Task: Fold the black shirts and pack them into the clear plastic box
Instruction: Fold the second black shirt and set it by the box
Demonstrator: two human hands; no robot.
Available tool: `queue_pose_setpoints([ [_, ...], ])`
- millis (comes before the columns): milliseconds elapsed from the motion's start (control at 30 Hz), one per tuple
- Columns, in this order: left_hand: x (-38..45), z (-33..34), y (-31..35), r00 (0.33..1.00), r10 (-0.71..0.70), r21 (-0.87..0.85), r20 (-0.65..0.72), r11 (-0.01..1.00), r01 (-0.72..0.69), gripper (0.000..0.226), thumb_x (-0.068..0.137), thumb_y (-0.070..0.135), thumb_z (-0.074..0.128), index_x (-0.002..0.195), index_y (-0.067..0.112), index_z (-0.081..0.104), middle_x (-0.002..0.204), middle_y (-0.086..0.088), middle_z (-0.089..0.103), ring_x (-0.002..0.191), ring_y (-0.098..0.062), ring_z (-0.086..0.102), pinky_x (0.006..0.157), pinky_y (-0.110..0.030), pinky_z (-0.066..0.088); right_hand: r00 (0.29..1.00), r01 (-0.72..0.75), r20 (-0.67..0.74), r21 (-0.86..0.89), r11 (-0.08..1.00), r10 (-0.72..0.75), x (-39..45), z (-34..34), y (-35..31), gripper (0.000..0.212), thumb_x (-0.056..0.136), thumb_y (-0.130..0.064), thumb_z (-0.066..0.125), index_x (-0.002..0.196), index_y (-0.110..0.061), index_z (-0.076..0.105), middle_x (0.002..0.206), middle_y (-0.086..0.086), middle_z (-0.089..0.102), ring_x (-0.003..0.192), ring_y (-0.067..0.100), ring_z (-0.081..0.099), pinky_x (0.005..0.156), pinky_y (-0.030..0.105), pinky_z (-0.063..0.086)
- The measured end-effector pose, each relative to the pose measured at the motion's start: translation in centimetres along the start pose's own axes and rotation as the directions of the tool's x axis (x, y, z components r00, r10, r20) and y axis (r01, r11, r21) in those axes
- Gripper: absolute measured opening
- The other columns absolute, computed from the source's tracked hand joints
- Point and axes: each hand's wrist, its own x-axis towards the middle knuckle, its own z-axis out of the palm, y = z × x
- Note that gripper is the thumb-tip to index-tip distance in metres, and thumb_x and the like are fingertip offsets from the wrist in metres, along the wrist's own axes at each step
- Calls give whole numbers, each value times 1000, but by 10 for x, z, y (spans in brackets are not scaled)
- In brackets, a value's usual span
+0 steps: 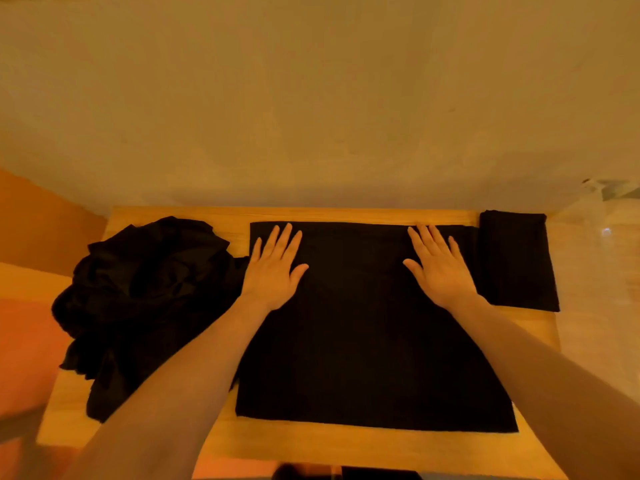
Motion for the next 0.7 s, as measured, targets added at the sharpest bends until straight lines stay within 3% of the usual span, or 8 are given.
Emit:
queue_pose_setpoints([
  [133,7,7,-11,997,-10,-51,-74,999,7,68,91,57,7,148,23,-3,154,1,-13,142,-20,-14,115,-41,-6,999,5,-46,-15,1000,-6,2,7,10,66,91,-54,9,148,-23,-2,157,-1,-5,143,14,-11,115,38,-4],
  [267,-1,1,2,998,-43,-51,-53,998,40,66,97,48,24,148,17,-2,156,-9,-8,143,-25,-12,115,-43,-4,998,-29,-58,33,999,31,-1,3,3,65,94,-51,16,148,-18,0,157,2,-5,142,14,-12,115,40,-4],
  [400,-59,4,28,976,107,-34,-192,993,-116,64,92,46,24,146,11,23,154,-12,19,142,-27,8,113,-43,11,990,5,-139,126,992,12,-48,6,-13,61,96,-44,25,147,-16,8,155,0,-1,140,13,-10,114,36,-4],
  [500,-116,30,41,957,232,-23,-172,971,-240,61,90,45,30,142,12,28,150,-10,31,140,-25,18,116,-43,15,985,83,-159,93,992,-68,-109,31,-24,62,96,-53,10,145,-16,17,152,0,14,141,15,5,116,36,6],
  [600,-158,59,37,965,247,39,-91,969,-244,65,86,49,32,140,12,32,149,-9,29,141,-24,14,113,-39,8,992,100,-78,65,993,-95,-159,60,-25,63,95,-55,4,143,-18,22,149,2,27,143,15,5,114,34,5],
  [700,-181,75,20,982,178,44,-58,983,-176,68,87,53,29,140,11,32,148,-9,29,144,-22,-4,113,-39,4,996,75,-56,34,997,-73,-190,80,-17,63,96,-55,5,147,-21,14,147,0,30,144,11,-4,113,34,4],
])
